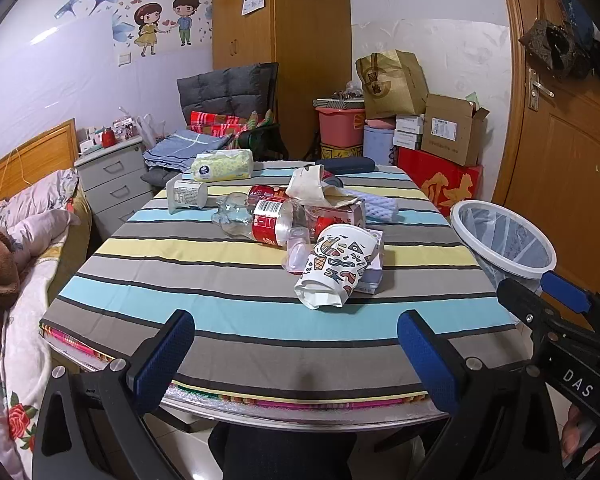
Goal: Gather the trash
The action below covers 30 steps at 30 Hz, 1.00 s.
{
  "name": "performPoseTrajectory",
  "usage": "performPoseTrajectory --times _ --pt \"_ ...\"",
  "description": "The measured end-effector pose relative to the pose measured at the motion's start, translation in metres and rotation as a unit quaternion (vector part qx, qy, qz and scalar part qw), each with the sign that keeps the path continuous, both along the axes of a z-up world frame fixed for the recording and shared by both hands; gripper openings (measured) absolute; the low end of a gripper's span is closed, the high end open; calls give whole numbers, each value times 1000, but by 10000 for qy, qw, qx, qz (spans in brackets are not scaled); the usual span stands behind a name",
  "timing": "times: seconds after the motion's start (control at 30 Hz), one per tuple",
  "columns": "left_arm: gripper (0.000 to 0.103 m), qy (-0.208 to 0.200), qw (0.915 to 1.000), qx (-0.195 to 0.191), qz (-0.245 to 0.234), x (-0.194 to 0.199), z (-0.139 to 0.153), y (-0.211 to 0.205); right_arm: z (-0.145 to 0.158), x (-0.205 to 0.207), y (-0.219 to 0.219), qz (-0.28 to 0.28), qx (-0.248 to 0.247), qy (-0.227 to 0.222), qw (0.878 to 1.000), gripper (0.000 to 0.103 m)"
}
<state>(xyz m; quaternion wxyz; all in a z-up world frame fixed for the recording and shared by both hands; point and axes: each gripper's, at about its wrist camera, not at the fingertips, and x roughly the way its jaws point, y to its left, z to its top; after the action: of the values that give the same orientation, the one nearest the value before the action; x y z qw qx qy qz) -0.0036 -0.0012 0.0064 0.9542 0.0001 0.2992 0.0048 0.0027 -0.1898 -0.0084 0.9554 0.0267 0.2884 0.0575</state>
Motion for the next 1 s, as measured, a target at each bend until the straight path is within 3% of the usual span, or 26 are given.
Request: performPoseTrajectory --times 1.0 --pt "103 -14 10000 -20 13 0 2 -1 2 -1 -1 -19 -16 -31 10000 74"
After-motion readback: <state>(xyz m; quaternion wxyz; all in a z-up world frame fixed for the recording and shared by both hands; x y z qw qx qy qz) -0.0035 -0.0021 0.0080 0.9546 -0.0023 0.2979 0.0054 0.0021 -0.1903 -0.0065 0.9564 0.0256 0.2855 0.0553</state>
